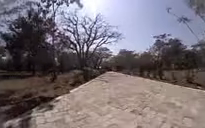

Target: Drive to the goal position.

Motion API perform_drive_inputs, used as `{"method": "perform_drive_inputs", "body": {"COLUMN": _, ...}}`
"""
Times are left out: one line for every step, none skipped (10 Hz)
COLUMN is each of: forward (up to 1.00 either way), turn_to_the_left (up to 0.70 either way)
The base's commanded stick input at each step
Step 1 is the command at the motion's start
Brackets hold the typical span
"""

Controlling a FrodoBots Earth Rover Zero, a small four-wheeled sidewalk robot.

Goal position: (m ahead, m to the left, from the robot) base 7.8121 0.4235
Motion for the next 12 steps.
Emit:
{"method": "perform_drive_inputs", "body": {"forward": 1.0, "turn_to_the_left": 0.0}}
{"method": "perform_drive_inputs", "body": {"forward": 1.0, "turn_to_the_left": 0.0}}
{"method": "perform_drive_inputs", "body": {"forward": 1.0, "turn_to_the_left": 0.0}}
{"method": "perform_drive_inputs", "body": {"forward": 1.0, "turn_to_the_left": 0.0}}
{"method": "perform_drive_inputs", "body": {"forward": 1.0, "turn_to_the_left": 0.0}}
{"method": "perform_drive_inputs", "body": {"forward": 1.0, "turn_to_the_left": 0.0}}
{"method": "perform_drive_inputs", "body": {"forward": 1.0, "turn_to_the_left": 0.0}}
{"method": "perform_drive_inputs", "body": {"forward": 1.0, "turn_to_the_left": 0.0}}
{"method": "perform_drive_inputs", "body": {"forward": 1.0, "turn_to_the_left": 0.0}}
{"method": "perform_drive_inputs", "body": {"forward": 1.0, "turn_to_the_left": 0.0}}
{"method": "perform_drive_inputs", "body": {"forward": 1.0, "turn_to_the_left": 0.0}}
{"method": "perform_drive_inputs", "body": {"forward": 1.0, "turn_to_the_left": 0.0}}
